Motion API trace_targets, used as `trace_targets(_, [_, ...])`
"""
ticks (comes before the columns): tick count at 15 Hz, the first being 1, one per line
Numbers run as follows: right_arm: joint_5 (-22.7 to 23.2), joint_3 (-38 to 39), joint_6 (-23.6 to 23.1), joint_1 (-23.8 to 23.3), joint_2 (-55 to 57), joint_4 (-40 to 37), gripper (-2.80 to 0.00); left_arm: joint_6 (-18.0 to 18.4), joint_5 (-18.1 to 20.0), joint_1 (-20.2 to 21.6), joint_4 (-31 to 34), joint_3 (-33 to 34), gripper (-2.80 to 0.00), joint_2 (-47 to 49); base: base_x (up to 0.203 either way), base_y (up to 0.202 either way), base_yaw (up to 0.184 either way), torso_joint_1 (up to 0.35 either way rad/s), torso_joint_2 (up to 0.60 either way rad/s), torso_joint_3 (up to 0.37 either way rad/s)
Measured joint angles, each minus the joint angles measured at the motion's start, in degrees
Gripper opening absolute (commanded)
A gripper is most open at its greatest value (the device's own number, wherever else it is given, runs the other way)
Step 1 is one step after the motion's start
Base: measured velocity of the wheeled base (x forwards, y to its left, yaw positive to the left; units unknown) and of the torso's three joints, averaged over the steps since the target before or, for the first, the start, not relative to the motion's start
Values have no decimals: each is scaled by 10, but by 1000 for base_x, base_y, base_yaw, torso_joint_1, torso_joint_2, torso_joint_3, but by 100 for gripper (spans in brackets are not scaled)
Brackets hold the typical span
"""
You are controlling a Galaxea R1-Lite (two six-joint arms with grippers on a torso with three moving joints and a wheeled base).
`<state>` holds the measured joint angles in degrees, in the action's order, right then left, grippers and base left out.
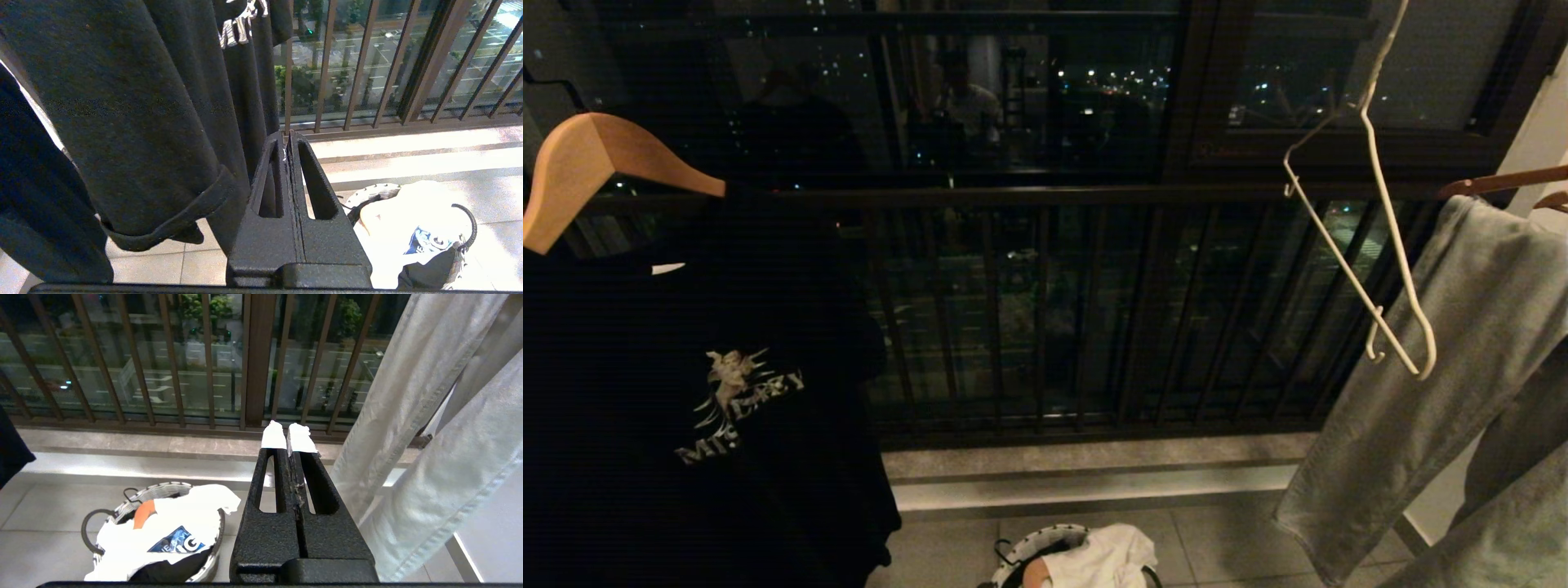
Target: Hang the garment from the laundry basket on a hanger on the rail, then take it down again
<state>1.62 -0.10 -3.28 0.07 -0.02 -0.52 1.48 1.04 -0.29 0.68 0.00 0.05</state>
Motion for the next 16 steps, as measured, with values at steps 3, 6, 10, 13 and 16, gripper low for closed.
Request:
trace_targets(3, [0,0,0,0,0,0,-280,0,0,0,0,0,-280,0,0,0,0,0,0,0])
trace_targets(6, [-1,0,1,0,0,0,-280,0,0,0,0,0,-280,0,0,0,0,0,0,0])
trace_targets(10, [-1,0,1,0,0,0,-280,0,0,0,0,0,-280,0,0,0,0,0,0,0])
trace_targets(13, [-1,0,1,0,0,0,-280,0,0,0,0,0,-280,0,0,0,0,0,0,0])
trace_targets(16, [-1,0,1,0,0,0,-280,0,0,0,0,0,-280,0,0,0,0,0,0,0])
